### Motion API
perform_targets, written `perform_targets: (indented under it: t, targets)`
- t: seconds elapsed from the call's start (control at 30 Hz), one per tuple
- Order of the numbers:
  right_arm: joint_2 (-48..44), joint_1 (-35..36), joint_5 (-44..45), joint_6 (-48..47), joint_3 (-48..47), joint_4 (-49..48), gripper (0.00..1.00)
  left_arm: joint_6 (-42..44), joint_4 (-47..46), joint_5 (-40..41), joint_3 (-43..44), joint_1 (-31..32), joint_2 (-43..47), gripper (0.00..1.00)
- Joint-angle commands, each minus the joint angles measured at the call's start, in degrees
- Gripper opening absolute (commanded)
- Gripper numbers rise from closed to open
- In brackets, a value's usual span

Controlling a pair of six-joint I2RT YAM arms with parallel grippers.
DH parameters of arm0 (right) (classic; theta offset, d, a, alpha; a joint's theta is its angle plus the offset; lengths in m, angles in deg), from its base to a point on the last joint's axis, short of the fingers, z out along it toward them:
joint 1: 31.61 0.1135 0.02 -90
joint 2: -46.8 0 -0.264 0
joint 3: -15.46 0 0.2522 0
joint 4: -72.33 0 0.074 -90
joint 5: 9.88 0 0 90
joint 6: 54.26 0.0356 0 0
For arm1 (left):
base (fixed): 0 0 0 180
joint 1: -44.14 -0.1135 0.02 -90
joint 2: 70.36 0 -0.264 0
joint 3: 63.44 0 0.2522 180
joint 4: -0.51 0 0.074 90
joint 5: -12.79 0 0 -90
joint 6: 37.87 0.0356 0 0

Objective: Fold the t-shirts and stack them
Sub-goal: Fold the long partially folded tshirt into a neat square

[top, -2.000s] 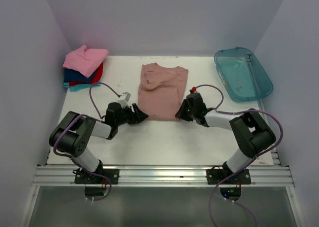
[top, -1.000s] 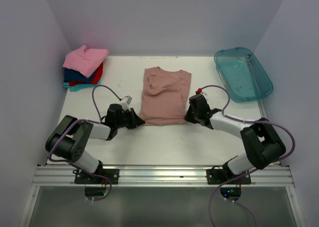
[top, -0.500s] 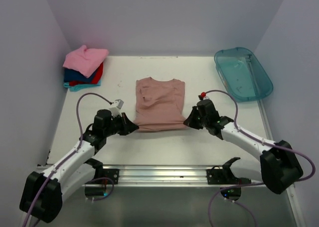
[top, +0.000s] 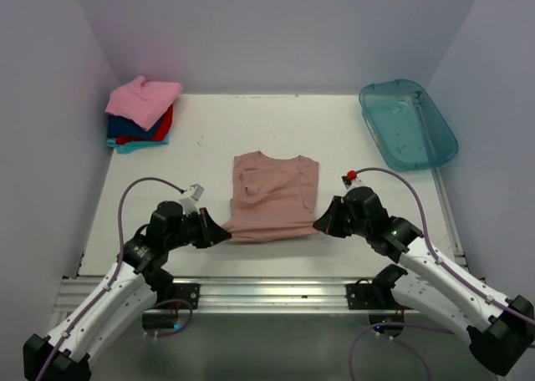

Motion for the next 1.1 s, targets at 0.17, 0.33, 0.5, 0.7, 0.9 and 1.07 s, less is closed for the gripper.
perform_targets:
  t: [0.17,0.33,0.5,0.7,0.9,1.07]
  targets:
    - [-3.1,-0.5,6.1,-0.4,-0.6,9.7,0.00,-1.1,9.9,7.3,5.8,0.5,2.0,0.00]
    - [1.7,-0.5,9.9,-1.7,-4.2,7.1,0.00,0.3,3.3,11.1,11.0,0.5,-2.7,0.00]
    - [7.9,-0.5,15.5,-3.7,-10.8,3.4,0.00,3.5,-5.8,13.3,15.2,0.5,-12.7,0.00]
    - [20.4,-3.2,20.6,-7.5,-20.6,-0.5,0.00,9.8,-12.8,18.8,26.1,0.0,-32.9,0.00]
    - [39.6,-11.0,24.0,-11.2,-35.1,-5.2,0.00,14.2,-25.2,18.4,43.6,-5.3,-54.9,0.00]
    - [63.0,-14.6,26.3,-13.3,-63.7,-2.2,0.68,14.7,-22.7,15.3,62.8,-8.5,-74.4,0.78]
